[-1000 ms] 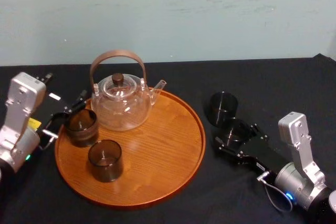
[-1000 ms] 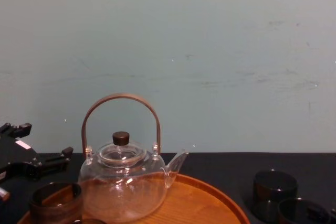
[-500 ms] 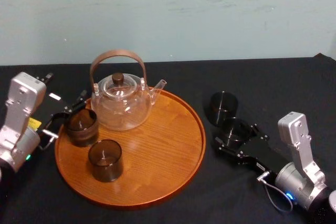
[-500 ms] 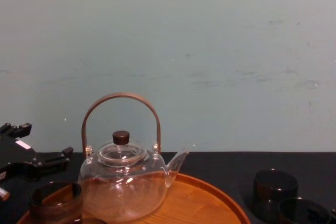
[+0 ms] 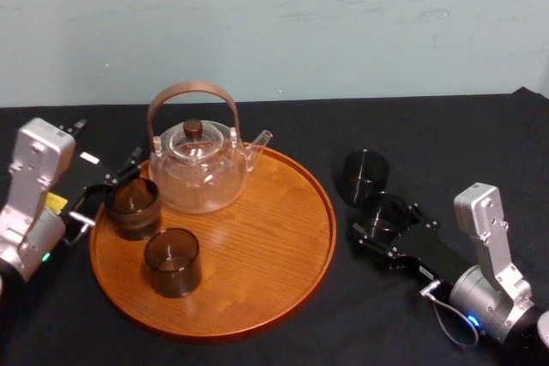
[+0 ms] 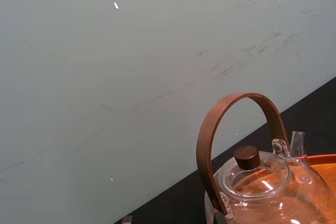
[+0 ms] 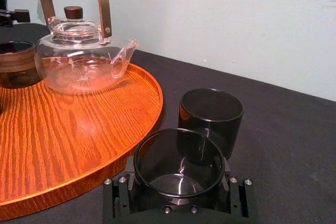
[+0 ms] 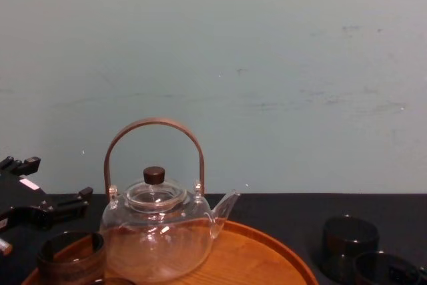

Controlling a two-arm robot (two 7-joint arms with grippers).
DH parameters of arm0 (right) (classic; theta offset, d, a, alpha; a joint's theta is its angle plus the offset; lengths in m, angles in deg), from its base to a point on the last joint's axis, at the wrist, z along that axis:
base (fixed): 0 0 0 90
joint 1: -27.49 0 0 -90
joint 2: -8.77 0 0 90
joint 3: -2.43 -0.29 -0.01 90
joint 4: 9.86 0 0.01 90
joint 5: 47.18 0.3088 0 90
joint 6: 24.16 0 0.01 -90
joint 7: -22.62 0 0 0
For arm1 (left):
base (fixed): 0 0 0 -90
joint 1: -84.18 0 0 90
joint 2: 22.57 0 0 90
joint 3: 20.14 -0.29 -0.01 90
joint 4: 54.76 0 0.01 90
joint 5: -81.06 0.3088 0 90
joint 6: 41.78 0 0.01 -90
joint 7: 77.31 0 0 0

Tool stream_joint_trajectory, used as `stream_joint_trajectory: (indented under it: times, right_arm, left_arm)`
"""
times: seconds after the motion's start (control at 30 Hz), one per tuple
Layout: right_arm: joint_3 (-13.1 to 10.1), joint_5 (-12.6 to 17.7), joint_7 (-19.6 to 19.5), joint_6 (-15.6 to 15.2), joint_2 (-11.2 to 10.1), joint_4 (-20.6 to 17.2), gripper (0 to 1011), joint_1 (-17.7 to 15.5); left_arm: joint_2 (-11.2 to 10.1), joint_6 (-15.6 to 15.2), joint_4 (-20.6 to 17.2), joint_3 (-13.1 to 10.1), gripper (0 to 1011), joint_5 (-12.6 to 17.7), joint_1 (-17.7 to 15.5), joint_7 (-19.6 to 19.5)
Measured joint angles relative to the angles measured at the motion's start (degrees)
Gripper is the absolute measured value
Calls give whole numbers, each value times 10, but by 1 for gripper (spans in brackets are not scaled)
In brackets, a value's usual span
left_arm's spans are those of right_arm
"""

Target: Pick up the glass from the table and place it on the tray.

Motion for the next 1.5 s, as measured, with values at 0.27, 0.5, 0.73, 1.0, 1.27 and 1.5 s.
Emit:
stream_joint_trajectory:
  times: [0.27, 0.5, 0.73, 1.0, 1.27, 1.5]
  right_arm:
    - [0, 0, 0, 0, 0, 0, 905, 0]
    - [0, -1, -1, -6, -3, -10, 905, -4]
    - [-1, -5, -3, -24, -16, -63, 905, -15]
    - [17, -4, 15, -25, -23, -117, 905, -23]
    - [60, -3, 38, -22, -14, -132, 905, -8]
    - [94, -2, 51, -22, -1, -119, 905, 13]
  left_arm:
    - [0, 0, 0, 0, 1001, 0, 0, 0]
    - [0, 0, 0, 0, 1001, 0, 0, 0]
    - [0, 0, 0, 0, 1001, 0, 0, 0]
    - [0, 0, 0, 0, 1001, 0, 0, 0]
    - [0, 0, 0, 0, 1002, 0, 0, 0]
    - [0, 0, 0, 0, 1001, 0, 0, 0]
